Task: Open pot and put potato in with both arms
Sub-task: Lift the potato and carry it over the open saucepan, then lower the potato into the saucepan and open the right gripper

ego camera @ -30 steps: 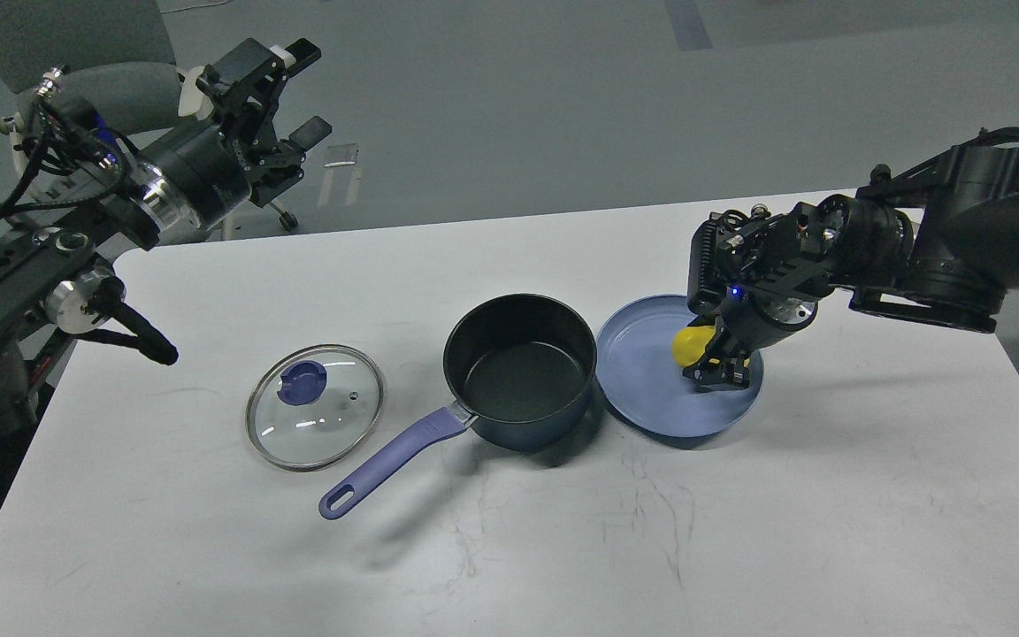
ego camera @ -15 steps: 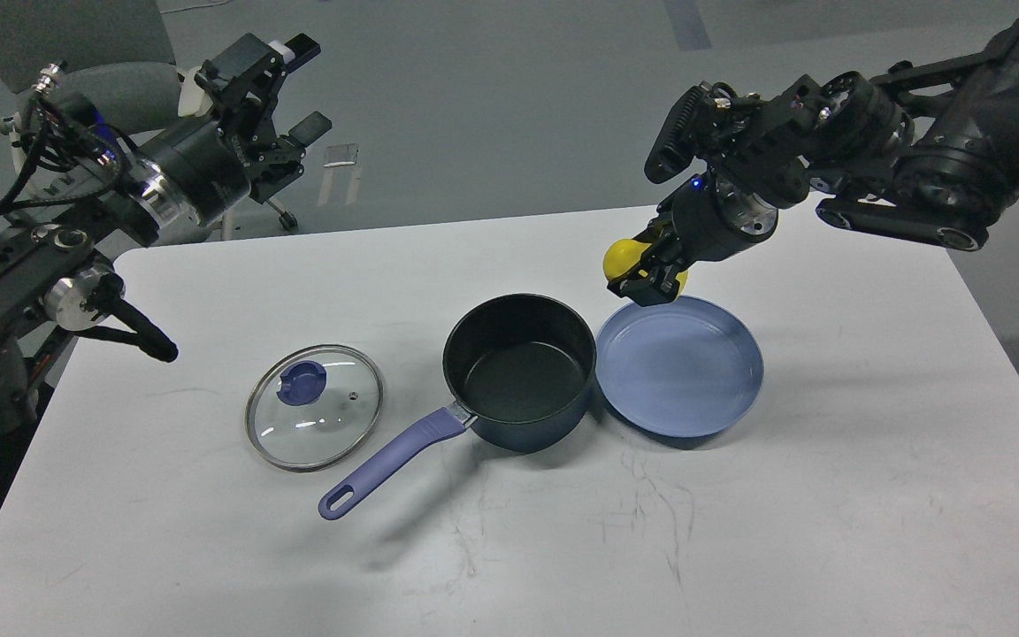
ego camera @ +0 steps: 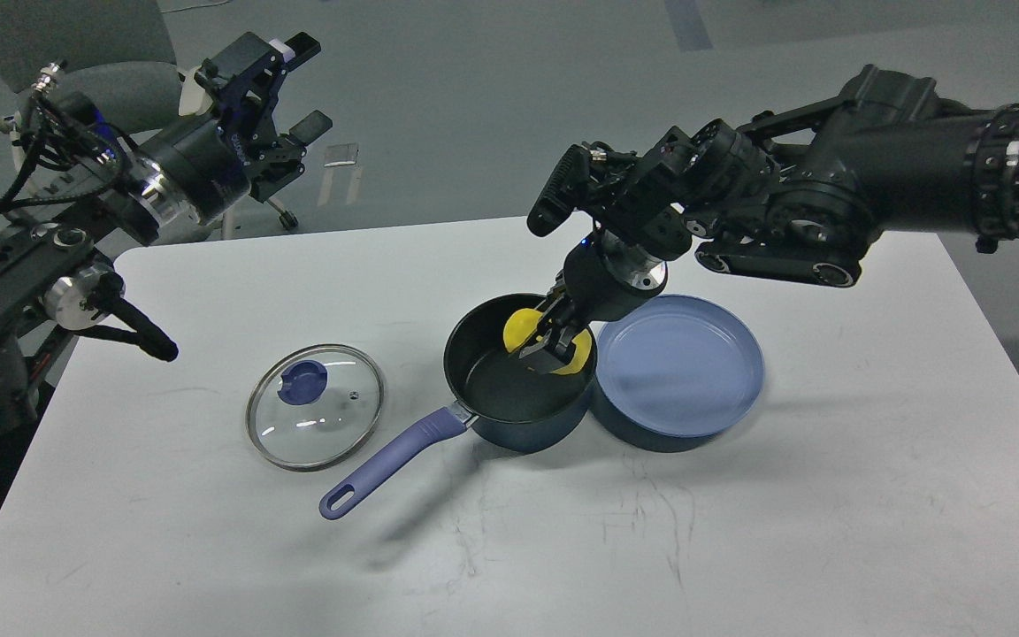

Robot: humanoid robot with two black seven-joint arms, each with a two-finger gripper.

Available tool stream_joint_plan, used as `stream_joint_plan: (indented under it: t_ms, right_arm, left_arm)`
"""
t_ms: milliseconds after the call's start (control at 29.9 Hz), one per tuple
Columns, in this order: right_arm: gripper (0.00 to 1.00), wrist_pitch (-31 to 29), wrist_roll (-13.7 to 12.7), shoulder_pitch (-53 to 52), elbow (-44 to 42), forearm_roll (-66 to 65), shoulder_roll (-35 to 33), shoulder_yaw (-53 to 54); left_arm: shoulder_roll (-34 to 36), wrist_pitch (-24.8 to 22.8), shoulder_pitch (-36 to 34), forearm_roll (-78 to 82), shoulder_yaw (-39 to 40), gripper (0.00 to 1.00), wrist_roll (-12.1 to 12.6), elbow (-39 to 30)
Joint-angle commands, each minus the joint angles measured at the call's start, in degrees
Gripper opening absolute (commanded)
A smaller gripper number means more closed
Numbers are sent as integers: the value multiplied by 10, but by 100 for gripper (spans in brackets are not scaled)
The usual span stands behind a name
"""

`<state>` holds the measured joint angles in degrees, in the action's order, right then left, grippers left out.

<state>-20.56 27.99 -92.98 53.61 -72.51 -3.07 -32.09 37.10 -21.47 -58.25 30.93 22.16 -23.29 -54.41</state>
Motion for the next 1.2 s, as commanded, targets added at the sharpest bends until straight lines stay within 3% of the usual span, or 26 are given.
stream_joint_plan:
  t_ms: [0,802,1169]
  right_arm:
    - [0,-3,0,12,-23,12,24,-1]
    - [3,8,0,75,-91,28,31,-1]
    - [37,8,0,88,-115,28,31,-1]
  left_arm:
    - [1,0,1,-1,1,98,0,0]
    - [4,0,0,-3,1,98,0,0]
    - [5,0,1,-3,9,98,0,0]
